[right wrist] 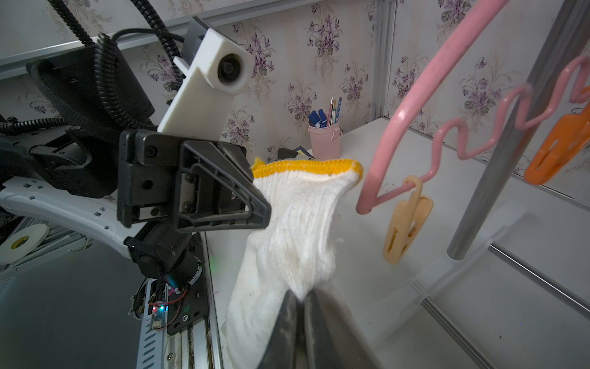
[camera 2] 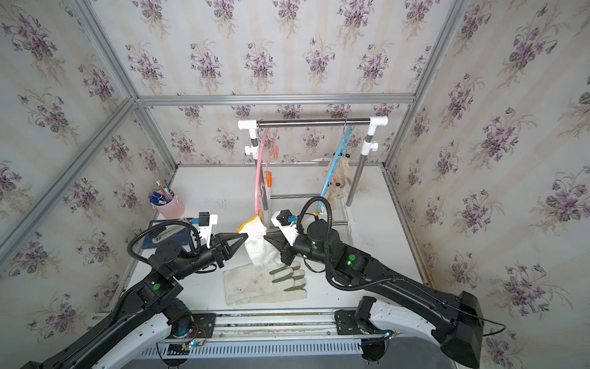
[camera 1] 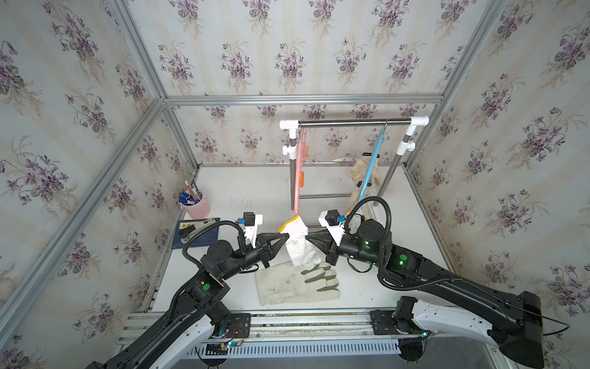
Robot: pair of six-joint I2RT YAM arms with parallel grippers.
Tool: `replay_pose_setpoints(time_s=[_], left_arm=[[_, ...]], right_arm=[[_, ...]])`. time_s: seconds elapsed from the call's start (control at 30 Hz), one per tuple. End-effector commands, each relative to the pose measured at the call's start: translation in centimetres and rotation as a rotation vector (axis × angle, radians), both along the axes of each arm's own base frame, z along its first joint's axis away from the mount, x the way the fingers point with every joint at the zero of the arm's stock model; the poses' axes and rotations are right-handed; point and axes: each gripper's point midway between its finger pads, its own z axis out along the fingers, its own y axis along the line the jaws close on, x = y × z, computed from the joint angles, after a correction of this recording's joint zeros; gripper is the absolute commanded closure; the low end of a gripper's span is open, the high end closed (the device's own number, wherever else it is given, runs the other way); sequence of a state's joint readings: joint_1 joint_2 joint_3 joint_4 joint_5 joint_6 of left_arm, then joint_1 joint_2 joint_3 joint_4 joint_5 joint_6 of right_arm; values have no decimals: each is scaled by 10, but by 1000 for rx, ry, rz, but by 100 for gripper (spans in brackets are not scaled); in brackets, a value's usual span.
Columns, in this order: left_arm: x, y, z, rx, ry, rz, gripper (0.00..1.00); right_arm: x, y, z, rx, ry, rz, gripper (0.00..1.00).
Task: Clip the gloves onto a hanger to dry
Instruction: Pick up the glove from the center of the board, then open the clamp at the hanger.
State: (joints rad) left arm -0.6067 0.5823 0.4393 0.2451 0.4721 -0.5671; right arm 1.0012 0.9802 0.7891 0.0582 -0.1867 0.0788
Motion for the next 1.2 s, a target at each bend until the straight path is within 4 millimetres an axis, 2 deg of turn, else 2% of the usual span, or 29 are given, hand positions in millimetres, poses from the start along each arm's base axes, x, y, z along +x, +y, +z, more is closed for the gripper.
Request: replay_pose_setpoints(time_s=[0.0,0.07,0.33,0.47,0.63,0.77,0.87,0.97,1.07,1.1,1.17], left_arm=[[-4,2,18,-25,-82,1,100],[-10,7,21,23,-120,1,100],[-32,58,14,386,-298,153,100],[-35,72,8,493,-351,192,100],[-32,73,2,571,-394,186,100],[-30,68,-2,619,-437,154,100],[-30,63,-3,635,-471,124,100],[-23,62,-4,653,-460,136,100],[-20,58,-3,656,-464,123,100],[-19,56,-2,652,-465,117,100],[-18,52,-2,644,-465,104,100]], right_arm=[[5,-1,7,14,-18,-28,67],[7,-5,6,-8,-25,-48,60],[22,-47,20,-113,-110,-186,52],[29,-51,16,-133,-76,-123,50],[35,-40,13,-113,-73,45,50],[35,-35,16,-124,-196,181,45],[25,-29,11,-149,-302,312,43],[24,-27,8,-117,-331,410,42],[35,-28,7,-69,-282,459,42],[48,-35,6,-61,-258,436,42],[57,-34,6,-45,-224,448,43]])
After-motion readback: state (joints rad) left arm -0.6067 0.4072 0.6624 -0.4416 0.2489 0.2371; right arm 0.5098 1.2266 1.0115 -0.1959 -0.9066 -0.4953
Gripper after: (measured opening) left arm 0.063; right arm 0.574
